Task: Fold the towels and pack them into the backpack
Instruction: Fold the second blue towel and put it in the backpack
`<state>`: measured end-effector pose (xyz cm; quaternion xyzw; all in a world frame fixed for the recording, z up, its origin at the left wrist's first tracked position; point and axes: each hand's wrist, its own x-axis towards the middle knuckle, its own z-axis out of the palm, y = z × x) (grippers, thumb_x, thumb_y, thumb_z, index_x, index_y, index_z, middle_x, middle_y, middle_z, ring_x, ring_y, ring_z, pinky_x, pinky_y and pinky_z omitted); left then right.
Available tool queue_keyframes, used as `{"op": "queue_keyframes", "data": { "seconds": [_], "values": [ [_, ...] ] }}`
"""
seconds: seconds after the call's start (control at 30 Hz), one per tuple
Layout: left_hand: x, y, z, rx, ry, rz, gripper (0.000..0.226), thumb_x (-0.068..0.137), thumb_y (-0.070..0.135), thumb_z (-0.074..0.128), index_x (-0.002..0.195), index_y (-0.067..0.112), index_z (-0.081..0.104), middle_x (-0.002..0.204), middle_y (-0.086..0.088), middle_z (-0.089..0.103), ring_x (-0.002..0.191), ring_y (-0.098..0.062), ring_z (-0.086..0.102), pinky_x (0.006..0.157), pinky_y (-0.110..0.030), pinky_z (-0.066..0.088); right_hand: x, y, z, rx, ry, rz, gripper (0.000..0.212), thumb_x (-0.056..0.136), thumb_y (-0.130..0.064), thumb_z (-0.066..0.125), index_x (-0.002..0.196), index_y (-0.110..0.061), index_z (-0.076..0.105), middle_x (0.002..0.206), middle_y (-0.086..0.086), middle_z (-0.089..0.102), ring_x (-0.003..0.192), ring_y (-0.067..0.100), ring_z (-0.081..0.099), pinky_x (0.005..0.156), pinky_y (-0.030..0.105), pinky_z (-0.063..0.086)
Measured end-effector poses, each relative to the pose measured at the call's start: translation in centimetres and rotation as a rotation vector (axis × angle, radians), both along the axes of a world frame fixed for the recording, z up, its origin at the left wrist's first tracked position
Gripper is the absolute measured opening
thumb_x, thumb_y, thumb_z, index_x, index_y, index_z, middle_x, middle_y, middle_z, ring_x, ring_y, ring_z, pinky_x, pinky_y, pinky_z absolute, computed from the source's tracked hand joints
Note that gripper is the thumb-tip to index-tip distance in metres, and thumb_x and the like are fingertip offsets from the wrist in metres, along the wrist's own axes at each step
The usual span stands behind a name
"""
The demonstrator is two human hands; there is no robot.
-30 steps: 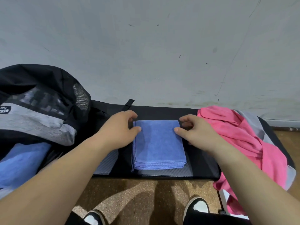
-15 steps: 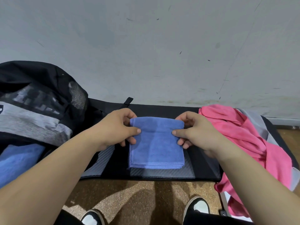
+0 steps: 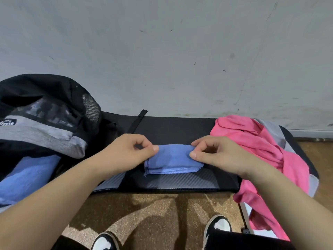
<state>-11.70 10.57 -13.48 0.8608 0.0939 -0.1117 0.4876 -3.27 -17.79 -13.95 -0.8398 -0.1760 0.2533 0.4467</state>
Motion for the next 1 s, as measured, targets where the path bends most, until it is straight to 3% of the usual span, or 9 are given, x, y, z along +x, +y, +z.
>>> {"op": "queue_keyframes", "data": {
  "seconds": [0.1,0.17,0.27,0.33,0.47,0.63,0.73,0.9,1.0],
  "values": [
    [0.0,-0.8,-0.6,0.192,-0.06,-0.019,0.025,0.08,0.037,0.087,0.082,0.025,0.065,0.082,0.001,0.068,0.064,-0.009,0.06,0.068,-0.029,0.053,-0.2,1.0,-0.5,-0.049,-0.143,-0.014,0.017,0.081,-0.028,0.088,0.075,-0.018,0.076,0.108,-0.007,0.071,0.1,0.0,0.068,0.086,0.017,0.045],
    [0.4,-0.9,-0.9,0.28,-0.027,-0.03,0.038,0.075,0.041,0.09,0.097,0.028,0.061,0.092,0.009,0.063,0.075,-0.005,0.062,0.072,-0.025,0.052,0.1,1.5,-1.1,-0.103,-0.233,-0.003,0.021,0.077,-0.027,0.091,0.077,-0.02,0.071,0.099,-0.004,0.069,0.09,0.007,0.065,0.079,0.022,0.047],
    [0.9,-0.8,-1.1,0.346,0.1,-0.136,0.076,0.071,0.05,0.089,0.135,0.032,0.053,0.127,0.013,0.058,0.113,-0.01,0.061,0.1,-0.031,0.051,0.5,2.1,-1.1,-0.191,-0.236,0.095,0.045,0.074,-0.026,0.092,0.11,-0.029,0.065,0.112,-0.009,0.063,0.098,0.003,0.06,0.088,0.021,0.045],
    [1.1,-1.0,-1.0,0.338,0.145,-0.201,0.064,0.07,0.048,0.087,0.125,0.035,0.059,0.121,0.015,0.062,0.11,-0.01,0.064,0.098,-0.035,0.054,0.4,2.5,-0.6,-0.266,-0.192,0.209,0.068,0.077,-0.024,0.089,0.137,-0.031,0.058,0.133,-0.015,0.057,0.12,0.0,0.055,0.104,0.017,0.041],
    [1.3,-1.2,0.7,0.116,0.083,-0.16,0.036,0.071,0.019,0.088,0.099,0.03,0.069,0.09,0.005,0.073,0.076,-0.007,0.066,0.074,-0.036,0.06,0.0,3.6,0.7,-0.209,-0.078,0.293,0.053,0.076,-0.02,0.085,0.124,-0.033,0.068,0.116,-0.013,0.072,0.106,0.009,0.068,0.095,0.032,0.056],
    [0.4,-1.1,3.9,-0.225,-0.095,-0.068,0.054,0.075,-0.007,0.083,0.114,0.029,0.073,0.106,-0.001,0.077,0.093,-0.016,0.074,0.085,-0.033,0.061,-1.4,4.3,3.2,0.072,0.09,0.202,0.048,0.075,-0.045,0.087,0.112,-0.019,0.072,0.112,0.022,0.068,0.093,0.022,0.067,0.09,0.056,0.055],
    [-0.3,-1.2,4.4,-0.426,-0.161,0.109,0.066,0.068,0.006,0.091,0.127,0.025,0.068,0.116,-0.001,0.076,0.106,-0.021,0.075,0.089,-0.029,0.061,-2.7,4.9,4.2,0.189,0.191,0.082,0.052,0.08,-0.033,0.083,0.118,-0.005,0.065,0.12,0.023,0.069,0.099,0.021,0.069,0.096,0.059,0.054],
    [-3.2,-2.2,5.6,-0.691,0.02,0.022,0.053,0.083,0.028,0.08,0.133,0.013,0.066,0.126,-0.009,0.075,0.12,-0.026,0.071,0.106,-0.044,0.054,-5.8,7.3,6.8,0.489,0.353,-0.08,0.027,0.096,-0.01,0.07,0.121,-0.003,0.069,0.114,0.014,0.078,0.101,0.024,0.075,0.083,0.034,0.06],
    [-5.5,-2.4,7.0,-0.776,0.025,0.051,0.046,0.088,0.021,0.077,0.132,0.01,0.066,0.125,-0.012,0.076,0.119,-0.028,0.071,0.1,-0.039,0.057,-7.3,9.0,7.9,0.575,0.366,-0.234,0.03,0.095,-0.02,0.073,0.121,-0.006,0.069,0.115,0.014,0.078,0.106,0.029,0.076,0.092,0.045,0.061]
  ]
}}
